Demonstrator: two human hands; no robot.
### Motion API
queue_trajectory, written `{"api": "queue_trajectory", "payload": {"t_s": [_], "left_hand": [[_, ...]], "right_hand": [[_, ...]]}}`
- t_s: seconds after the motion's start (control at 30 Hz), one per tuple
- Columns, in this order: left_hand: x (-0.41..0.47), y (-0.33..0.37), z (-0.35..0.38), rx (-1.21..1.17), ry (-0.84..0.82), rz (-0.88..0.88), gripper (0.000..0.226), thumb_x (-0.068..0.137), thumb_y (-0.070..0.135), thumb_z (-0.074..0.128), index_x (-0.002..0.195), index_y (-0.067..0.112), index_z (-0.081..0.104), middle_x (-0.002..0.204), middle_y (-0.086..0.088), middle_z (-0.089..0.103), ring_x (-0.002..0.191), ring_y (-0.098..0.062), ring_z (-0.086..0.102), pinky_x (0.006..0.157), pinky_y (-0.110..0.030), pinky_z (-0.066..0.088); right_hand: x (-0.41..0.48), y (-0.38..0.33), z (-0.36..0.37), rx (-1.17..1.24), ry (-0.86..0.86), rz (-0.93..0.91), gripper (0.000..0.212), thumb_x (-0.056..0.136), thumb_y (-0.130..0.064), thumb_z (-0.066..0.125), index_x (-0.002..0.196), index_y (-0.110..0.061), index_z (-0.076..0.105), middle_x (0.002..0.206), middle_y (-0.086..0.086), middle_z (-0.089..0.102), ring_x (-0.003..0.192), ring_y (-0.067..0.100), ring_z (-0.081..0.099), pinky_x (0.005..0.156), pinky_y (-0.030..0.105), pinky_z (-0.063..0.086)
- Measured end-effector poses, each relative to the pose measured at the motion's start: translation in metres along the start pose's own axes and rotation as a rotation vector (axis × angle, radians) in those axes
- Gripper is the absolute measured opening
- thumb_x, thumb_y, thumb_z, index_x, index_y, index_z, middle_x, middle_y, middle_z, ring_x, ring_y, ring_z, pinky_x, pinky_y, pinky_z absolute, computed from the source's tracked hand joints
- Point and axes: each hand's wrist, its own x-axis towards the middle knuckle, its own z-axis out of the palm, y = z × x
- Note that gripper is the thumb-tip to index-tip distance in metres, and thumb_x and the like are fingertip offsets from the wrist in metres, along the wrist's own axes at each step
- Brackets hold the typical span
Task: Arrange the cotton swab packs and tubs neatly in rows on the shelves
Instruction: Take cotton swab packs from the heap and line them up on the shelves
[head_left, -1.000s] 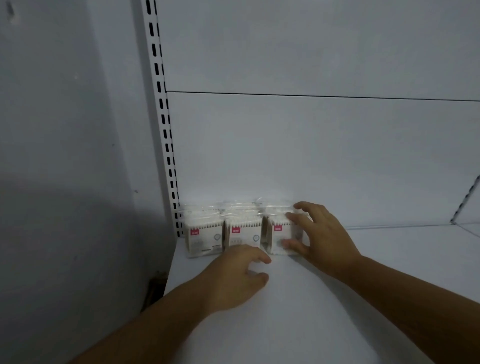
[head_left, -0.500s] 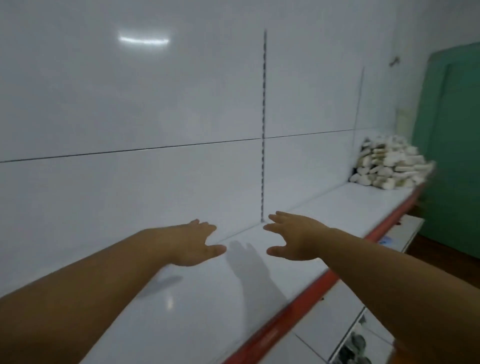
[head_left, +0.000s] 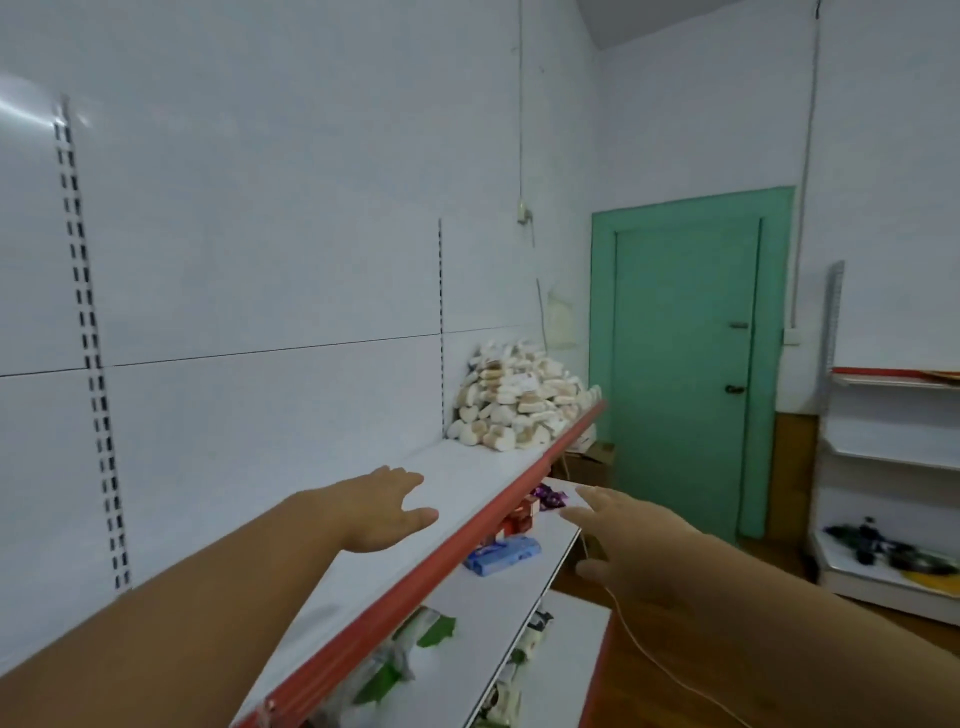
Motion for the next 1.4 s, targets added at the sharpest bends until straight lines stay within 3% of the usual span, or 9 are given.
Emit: {"api": "queue_trajectory", "payload": {"t_s": [0.43, 0.73, 0.93, 1.0, 1.07, 1.13, 1.17, 1.3, 1.4], "left_hand": [[0.318, 0.062, -0.022, 0.015, 0.038, 0.179, 0.066, 0.096, 0.059, 0.034, 0.152, 0.024, 0.023, 0.159, 0.000, 0.022, 0.145, -0.022, 0.022, 0.116, -0.040, 0.023], [0.507, 0.125, -0.021, 0.025, 0.091, 0.167, 0.069, 0.098, 0.059, 0.031, 0.154, 0.025, 0.010, 0.163, -0.001, -0.001, 0.149, -0.017, -0.006, 0.121, -0.044, 0.003], [0.594, 0.132, -0.030, 0.026, 0.103, 0.014, 0.068, 0.097, 0.058, 0.034, 0.153, 0.023, 0.018, 0.161, -0.001, 0.015, 0.147, -0.019, 0.018, 0.118, -0.038, 0.019], [0.610, 0.129, -0.035, 0.017, 0.163, -0.016, 0.060, 0.097, 0.055, 0.038, 0.149, 0.025, 0.032, 0.154, 0.002, 0.034, 0.138, -0.019, 0.037, 0.111, -0.035, 0.031], [0.618, 0.120, -0.040, 0.106, 0.317, -0.018, 0.035, 0.099, 0.043, 0.041, 0.124, 0.027, 0.058, 0.125, 0.004, 0.062, 0.110, -0.017, 0.057, 0.088, -0.030, 0.043], [0.624, 0.106, -0.046, 0.189, 0.474, -0.067, 0.025, 0.098, 0.031, 0.042, 0.087, 0.022, 0.063, 0.082, 0.005, 0.065, 0.079, -0.018, 0.058, 0.066, -0.028, 0.040], [0.627, 0.098, -0.049, 0.168, 0.530, -0.118, 0.026, 0.096, 0.028, 0.043, 0.080, 0.020, 0.062, 0.074, 0.004, 0.062, 0.072, -0.018, 0.056, 0.062, -0.028, 0.039], [0.657, 0.059, -0.060, -0.170, 0.742, -0.322, 0.019, 0.092, 0.022, 0.052, 0.089, 0.020, 0.070, 0.077, 0.009, 0.065, 0.072, -0.010, 0.059, 0.063, -0.025, 0.045], [0.685, 0.032, -0.066, -0.402, 0.776, -0.429, 0.027, 0.090, 0.030, 0.060, 0.113, 0.018, 0.066, 0.092, 0.009, 0.062, 0.083, -0.007, 0.058, 0.069, -0.021, 0.043]], "right_hand": [[0.195, 0.172, 0.011, 0.030, 0.027, 0.121, 0.069, 0.094, -0.047, 0.051, 0.152, -0.033, 0.015, 0.162, -0.003, 0.004, 0.149, 0.020, 0.005, 0.118, 0.042, 0.017], [0.340, 0.300, 0.036, 0.092, 0.077, 0.028, 0.065, 0.094, -0.045, 0.052, 0.150, -0.030, 0.023, 0.158, -0.002, 0.022, 0.144, 0.020, 0.022, 0.114, 0.040, 0.025], [0.437, 0.388, 0.061, 0.194, 0.135, -0.064, 0.060, 0.094, -0.045, 0.051, 0.148, -0.030, 0.029, 0.153, -0.004, 0.031, 0.138, 0.017, 0.032, 0.112, 0.035, 0.032], [0.474, 0.402, 0.060, 0.252, 0.135, -0.104, 0.061, 0.093, -0.046, 0.053, 0.148, -0.032, 0.030, 0.154, -0.006, 0.030, 0.138, 0.016, 0.033, 0.111, 0.034, 0.030], [0.514, 0.403, 0.054, 0.373, 0.172, -0.144, 0.060, 0.092, -0.048, 0.054, 0.146, -0.032, 0.034, 0.152, -0.007, 0.035, 0.134, 0.015, 0.039, 0.108, 0.031, 0.032], [0.552, 0.395, 0.049, 0.432, 0.206, -0.235, 0.056, 0.092, -0.048, 0.054, 0.143, -0.031, 0.039, 0.150, -0.007, 0.039, 0.132, 0.014, 0.041, 0.106, 0.030, 0.033], [0.570, 0.391, 0.048, 0.423, 0.230, -0.285, 0.054, 0.092, -0.047, 0.053, 0.142, -0.030, 0.040, 0.149, -0.008, 0.040, 0.132, 0.013, 0.040, 0.106, 0.029, 0.032], [0.644, 0.370, 0.043, 0.417, 0.384, -0.386, 0.050, 0.093, -0.043, 0.054, 0.140, -0.030, 0.042, 0.144, -0.010, 0.044, 0.130, 0.011, 0.041, 0.105, 0.026, 0.032], [0.690, 0.346, 0.034, 0.551, 0.458, -0.410, 0.043, 0.093, -0.039, 0.054, 0.134, -0.027, 0.048, 0.136, -0.008, 0.051, 0.120, 0.010, 0.048, 0.097, 0.024, 0.037]]}}
